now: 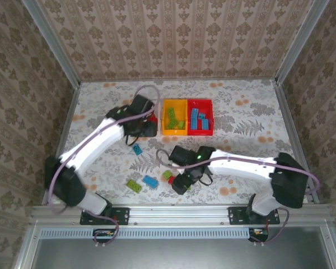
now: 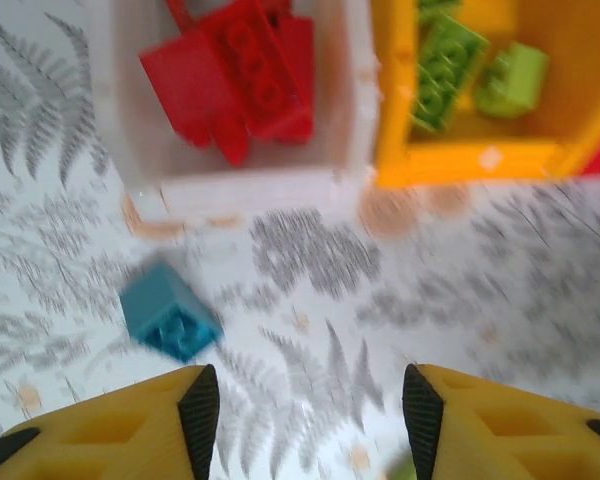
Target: Sort the legos into containers by color
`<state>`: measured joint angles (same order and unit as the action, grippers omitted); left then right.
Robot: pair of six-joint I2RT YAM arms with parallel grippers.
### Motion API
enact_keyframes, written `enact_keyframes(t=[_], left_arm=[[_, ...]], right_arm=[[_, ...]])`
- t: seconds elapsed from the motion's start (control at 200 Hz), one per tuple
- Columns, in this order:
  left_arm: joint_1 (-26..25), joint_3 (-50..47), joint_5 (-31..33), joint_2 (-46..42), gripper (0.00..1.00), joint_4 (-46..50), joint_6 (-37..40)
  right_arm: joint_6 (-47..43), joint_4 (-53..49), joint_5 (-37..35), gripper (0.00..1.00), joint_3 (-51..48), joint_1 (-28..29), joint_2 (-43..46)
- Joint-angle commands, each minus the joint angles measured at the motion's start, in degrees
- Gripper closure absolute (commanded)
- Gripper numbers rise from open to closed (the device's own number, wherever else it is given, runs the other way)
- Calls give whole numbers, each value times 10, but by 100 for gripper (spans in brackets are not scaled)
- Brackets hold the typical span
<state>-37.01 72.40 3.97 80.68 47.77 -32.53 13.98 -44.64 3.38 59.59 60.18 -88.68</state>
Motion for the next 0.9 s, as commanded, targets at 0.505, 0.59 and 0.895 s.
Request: enact_keyframes(t=[0.505,0.59,0.895], left_arm=[[-28,-240,-62,-344,40,-63,-170],[-30,-242,-65,-343,40,-68,-170],[-32,-238,-77,-317,40,-108,-163]], right_arm=[[-47,-64,-49,42,102,10,-212],[-39,-71,-56,47,98,10,-220],[-19,-83,-103,69,74,-11,-164]])
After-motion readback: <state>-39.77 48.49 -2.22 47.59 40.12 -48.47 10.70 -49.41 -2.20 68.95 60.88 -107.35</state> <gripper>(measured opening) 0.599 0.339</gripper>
